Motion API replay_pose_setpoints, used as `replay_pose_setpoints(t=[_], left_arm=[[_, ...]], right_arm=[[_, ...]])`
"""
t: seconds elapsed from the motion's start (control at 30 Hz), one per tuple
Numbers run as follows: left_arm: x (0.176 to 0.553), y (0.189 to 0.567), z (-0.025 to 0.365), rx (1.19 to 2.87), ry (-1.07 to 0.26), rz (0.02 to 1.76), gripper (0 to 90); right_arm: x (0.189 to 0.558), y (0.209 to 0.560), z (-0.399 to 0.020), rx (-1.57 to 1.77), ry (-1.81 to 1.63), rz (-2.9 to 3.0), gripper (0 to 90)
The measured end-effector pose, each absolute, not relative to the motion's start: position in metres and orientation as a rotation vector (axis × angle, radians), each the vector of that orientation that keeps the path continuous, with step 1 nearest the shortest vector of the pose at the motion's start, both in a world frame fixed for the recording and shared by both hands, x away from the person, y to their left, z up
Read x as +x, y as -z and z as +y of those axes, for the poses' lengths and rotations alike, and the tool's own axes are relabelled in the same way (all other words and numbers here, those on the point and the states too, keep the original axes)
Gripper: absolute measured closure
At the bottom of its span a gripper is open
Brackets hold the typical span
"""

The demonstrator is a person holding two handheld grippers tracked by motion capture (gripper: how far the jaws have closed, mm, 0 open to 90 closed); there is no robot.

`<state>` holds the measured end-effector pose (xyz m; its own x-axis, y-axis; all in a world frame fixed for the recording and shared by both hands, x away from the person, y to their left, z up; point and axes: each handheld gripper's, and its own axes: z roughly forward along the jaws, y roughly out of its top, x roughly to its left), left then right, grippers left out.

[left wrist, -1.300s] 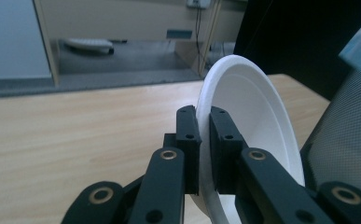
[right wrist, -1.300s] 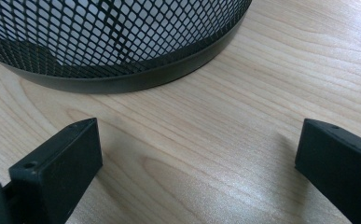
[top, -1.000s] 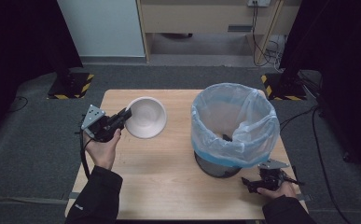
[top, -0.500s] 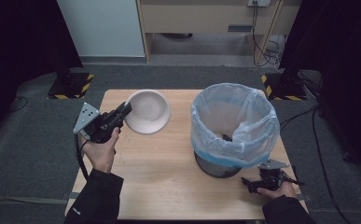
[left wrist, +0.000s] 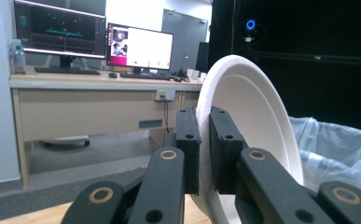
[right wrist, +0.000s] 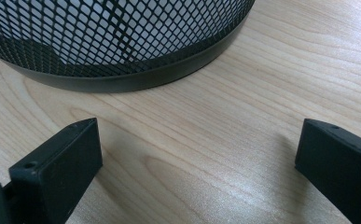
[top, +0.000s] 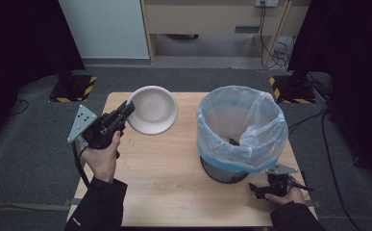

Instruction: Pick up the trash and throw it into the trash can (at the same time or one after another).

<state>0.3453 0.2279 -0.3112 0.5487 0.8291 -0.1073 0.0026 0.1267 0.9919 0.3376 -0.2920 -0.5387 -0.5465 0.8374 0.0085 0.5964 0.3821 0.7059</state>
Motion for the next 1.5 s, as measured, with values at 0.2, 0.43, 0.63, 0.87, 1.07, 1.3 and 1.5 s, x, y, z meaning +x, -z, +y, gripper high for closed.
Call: replay_pose_setpoints(t=[0.2,0.43,0.63,0.87,1.07,1.3,1.5], left_arm=[[0.343,0.298,0.221,1.273,-0.698,0.768,83.4],[0.342,0.280,0.207,1.252,-0.694,0.726,83.3],[0.342,0.263,0.195,1.240,-0.695,0.688,83.3],[0.345,0.252,0.177,1.244,-0.681,0.644,83.3],[0.349,0.246,0.158,1.247,-0.659,0.617,83.3],[0.353,0.242,0.140,1.255,-0.642,0.594,83.3],[0.357,0.240,0.121,1.267,-0.619,0.573,83.3]], right_arm=[[0.338,0.539,-0.292,1.245,-0.955,2.296,0.8],[0.338,0.539,-0.292,1.248,-0.955,2.296,0.8],[0.338,0.539,-0.292,1.248,-0.955,2.296,0.8],[0.338,0.539,-0.292,1.248,-0.955,2.296,0.8],[0.338,0.539,-0.292,1.248,-0.955,2.296,0.8],[0.338,0.539,-0.292,1.248,-0.956,2.296,0.8],[0.338,0.539,-0.292,1.248,-0.956,2.296,0.8]])
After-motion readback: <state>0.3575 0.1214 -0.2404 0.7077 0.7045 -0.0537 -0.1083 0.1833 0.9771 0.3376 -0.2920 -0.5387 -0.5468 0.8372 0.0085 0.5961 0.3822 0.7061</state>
